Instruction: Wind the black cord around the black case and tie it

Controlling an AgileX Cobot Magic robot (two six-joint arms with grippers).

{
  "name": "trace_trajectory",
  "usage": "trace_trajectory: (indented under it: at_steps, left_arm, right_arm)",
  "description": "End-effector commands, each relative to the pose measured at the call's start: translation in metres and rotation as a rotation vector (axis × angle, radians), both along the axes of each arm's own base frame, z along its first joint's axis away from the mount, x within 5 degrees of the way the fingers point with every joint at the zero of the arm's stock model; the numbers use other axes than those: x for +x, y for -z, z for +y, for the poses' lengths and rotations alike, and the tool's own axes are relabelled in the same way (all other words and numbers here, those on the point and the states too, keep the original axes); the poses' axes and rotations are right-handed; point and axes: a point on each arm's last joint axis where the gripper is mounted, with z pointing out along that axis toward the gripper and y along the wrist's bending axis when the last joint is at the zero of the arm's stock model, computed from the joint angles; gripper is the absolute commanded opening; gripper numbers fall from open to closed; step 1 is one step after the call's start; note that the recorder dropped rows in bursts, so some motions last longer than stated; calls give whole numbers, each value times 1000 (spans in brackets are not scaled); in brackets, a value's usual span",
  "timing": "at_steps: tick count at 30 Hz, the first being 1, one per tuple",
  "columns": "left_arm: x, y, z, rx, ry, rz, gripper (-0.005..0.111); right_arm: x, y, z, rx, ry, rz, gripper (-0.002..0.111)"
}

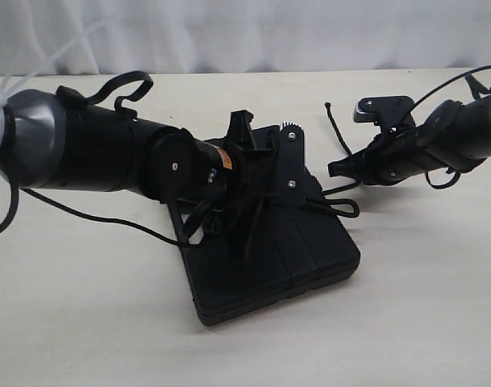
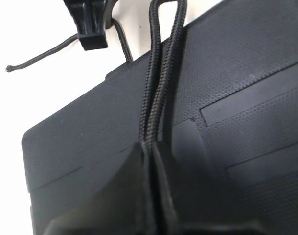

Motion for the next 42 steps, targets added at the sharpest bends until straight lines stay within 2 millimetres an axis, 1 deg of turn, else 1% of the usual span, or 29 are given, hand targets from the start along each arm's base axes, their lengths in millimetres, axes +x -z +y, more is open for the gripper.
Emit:
trace_trajectory:
  at_steps: [1, 2, 6, 7, 9, 13, 16, 18, 24, 25, 28, 30, 32, 34, 35, 38, 40, 42]
  left_arm:
    - [-1, -1, -1, -18, -24, 25, 3]
    - [-1, 0, -1, -11, -20, 32, 6]
    - [-2, 0, -1, -5, -13, 33, 30]
    - [-1, 0, -1, -7, -14, 29, 34]
    - [0, -1, -2, -20, -20, 9, 37]
    - [3, 0, -3, -33, -31, -16, 38]
    - [4, 11, -4, -17, -32, -3, 38]
    - [5, 14, -4, -13, -34, -2, 38]
    - [9, 12, -6, -40, -48, -45, 36]
    - [9, 12, -6, -40, -48, -45, 33]
    - [7, 13, -5, -30, -43, -29, 13]
    - [7, 13, -5, -25, -40, -22, 4]
    - [7, 14, -5, -23, -39, -18, 0]
    - [6, 14, -5, -21, -39, -16, 1]
    - [6, 14, -5, -22, -41, -13, 4]
    - [6, 15, -5, -19, -40, -3, 16]
    - [6, 15, -4, -18, -40, -2, 26]
    - [5, 15, -4, -16, -39, 0, 32]
  right_arm:
    - [-8, 18, -4, -13, -15, 65, 4]
    - [-8, 18, -4, -12, -16, 67, 4]
    - [-8, 18, -4, -11, -16, 68, 4]
    - [-8, 18, -4, -11, -17, 69, 4]
    - [-8, 18, -4, -10, -18, 71, 4]
    - [-8, 18, -4, -9, -18, 73, 4]
    - [-9, 18, -4, -8, -19, 75, 4]
    - [-9, 18, -4, -8, -19, 75, 4]
    - [-9, 18, -4, -8, -19, 75, 4]
    - [-9, 18, -4, -8, -19, 75, 4]
    - [-9, 18, -4, -8, -19, 75, 4]
    - [-9, 18, -4, -8, -19, 75, 4]
    - [-9, 18, -4, -8, -21, 76, 4]
    - [-9, 18, -3, -8, -24, 79, 4]
    - [-9, 18, -3, -8, -24, 79, 4]
    - [-9, 18, -3, -8, -24, 79, 4]
    - [-9, 18, -3, -8, -24, 79, 4]
    - [-9, 18, -3, -8, -24, 79, 4]
